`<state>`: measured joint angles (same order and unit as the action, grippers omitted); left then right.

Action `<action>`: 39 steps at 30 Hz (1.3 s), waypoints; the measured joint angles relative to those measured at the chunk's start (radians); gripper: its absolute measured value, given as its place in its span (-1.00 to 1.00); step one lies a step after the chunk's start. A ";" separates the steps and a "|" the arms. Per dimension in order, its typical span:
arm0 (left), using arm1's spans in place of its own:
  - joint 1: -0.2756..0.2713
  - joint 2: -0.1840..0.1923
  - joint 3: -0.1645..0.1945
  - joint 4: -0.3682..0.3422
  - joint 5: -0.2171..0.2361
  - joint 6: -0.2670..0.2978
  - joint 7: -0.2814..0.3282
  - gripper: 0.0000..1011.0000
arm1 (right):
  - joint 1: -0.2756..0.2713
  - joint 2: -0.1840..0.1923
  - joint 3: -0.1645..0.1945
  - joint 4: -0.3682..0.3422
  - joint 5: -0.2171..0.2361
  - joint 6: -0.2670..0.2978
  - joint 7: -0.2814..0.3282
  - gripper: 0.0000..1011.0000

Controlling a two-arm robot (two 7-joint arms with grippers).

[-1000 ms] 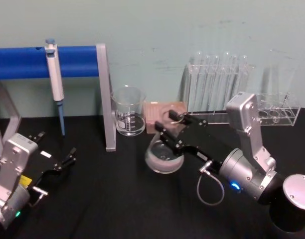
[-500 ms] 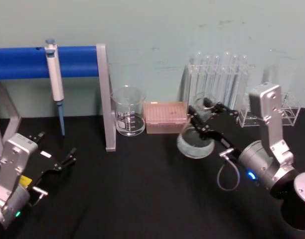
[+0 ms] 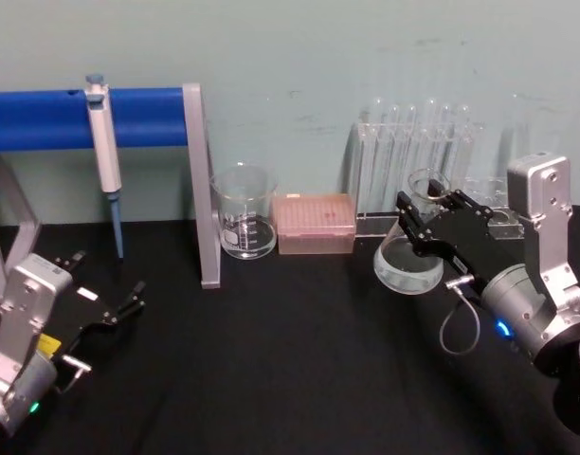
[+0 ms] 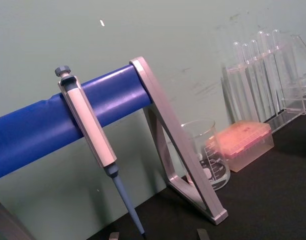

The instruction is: Grasp the erlenmeyer flask with one hand, shake it three times, then place it back.

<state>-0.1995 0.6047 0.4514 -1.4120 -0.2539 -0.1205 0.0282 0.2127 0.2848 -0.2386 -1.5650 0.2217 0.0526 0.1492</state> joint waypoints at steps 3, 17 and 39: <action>0.000 0.000 0.000 0.000 0.000 0.000 0.000 0.98 | -0.003 -0.005 0.007 -0.001 -0.006 0.002 0.002 -0.11; 0.000 0.000 0.000 0.000 0.000 0.000 0.000 0.98 | -0.002 -0.019 -0.009 -0.005 -0.024 0.000 0.096 -0.11; 0.000 0.000 0.000 0.000 0.000 0.000 0.000 0.98 | 0.044 0.034 -0.156 -0.006 0.073 -0.043 0.343 -0.11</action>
<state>-0.1995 0.6047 0.4514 -1.4119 -0.2539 -0.1205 0.0283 0.2570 0.3186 -0.3946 -1.5709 0.2950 0.0092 0.4921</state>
